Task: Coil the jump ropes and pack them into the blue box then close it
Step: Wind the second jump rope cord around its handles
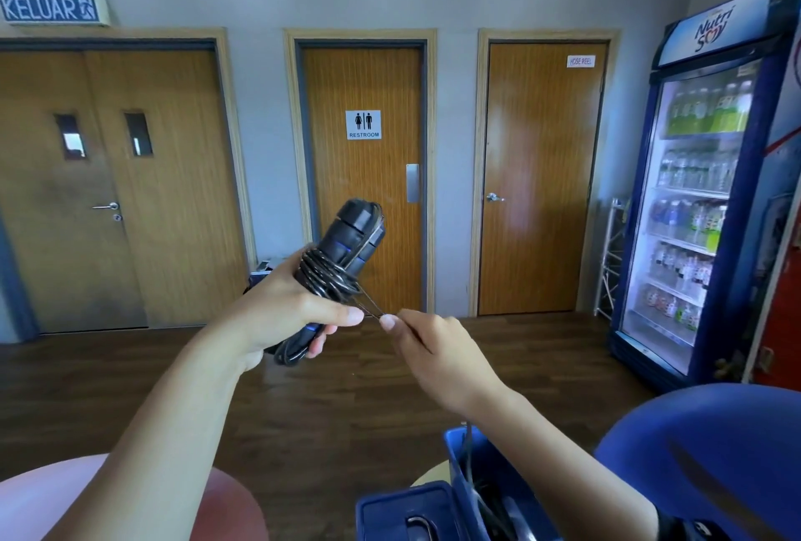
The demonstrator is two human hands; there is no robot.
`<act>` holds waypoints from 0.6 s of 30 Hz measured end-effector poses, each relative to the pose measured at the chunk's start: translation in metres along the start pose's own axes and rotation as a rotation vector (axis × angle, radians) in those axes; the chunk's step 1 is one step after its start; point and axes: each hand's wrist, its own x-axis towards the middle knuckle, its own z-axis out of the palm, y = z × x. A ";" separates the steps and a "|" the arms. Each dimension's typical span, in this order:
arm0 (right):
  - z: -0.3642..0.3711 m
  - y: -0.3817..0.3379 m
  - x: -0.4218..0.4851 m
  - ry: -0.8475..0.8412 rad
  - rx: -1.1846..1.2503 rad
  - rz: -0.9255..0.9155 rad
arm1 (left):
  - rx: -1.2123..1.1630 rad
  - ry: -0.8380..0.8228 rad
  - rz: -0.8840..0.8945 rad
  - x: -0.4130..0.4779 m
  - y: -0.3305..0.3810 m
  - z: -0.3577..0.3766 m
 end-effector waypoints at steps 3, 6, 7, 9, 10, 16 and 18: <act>-0.015 -0.003 0.009 0.047 -0.155 -0.058 | 0.115 0.037 -0.080 0.008 -0.003 0.002; -0.033 -0.013 0.018 0.059 -0.333 -0.166 | 0.341 0.065 -0.205 0.019 -0.007 0.005; -0.038 -0.018 0.022 0.054 -0.398 -0.230 | 0.424 0.056 -0.231 0.024 -0.007 0.008; -0.048 -0.028 0.032 0.026 -0.509 -0.376 | 0.633 0.004 -0.236 0.024 0.001 0.016; -0.052 -0.033 0.039 0.005 -0.539 -0.441 | 0.739 -0.053 -0.218 0.021 0.008 0.020; -0.074 -0.042 0.078 -0.333 0.017 -0.433 | 0.894 -0.379 0.004 0.008 0.031 0.020; -0.078 -0.042 0.087 -0.389 0.164 -0.336 | 0.673 -0.397 0.120 0.003 0.038 0.016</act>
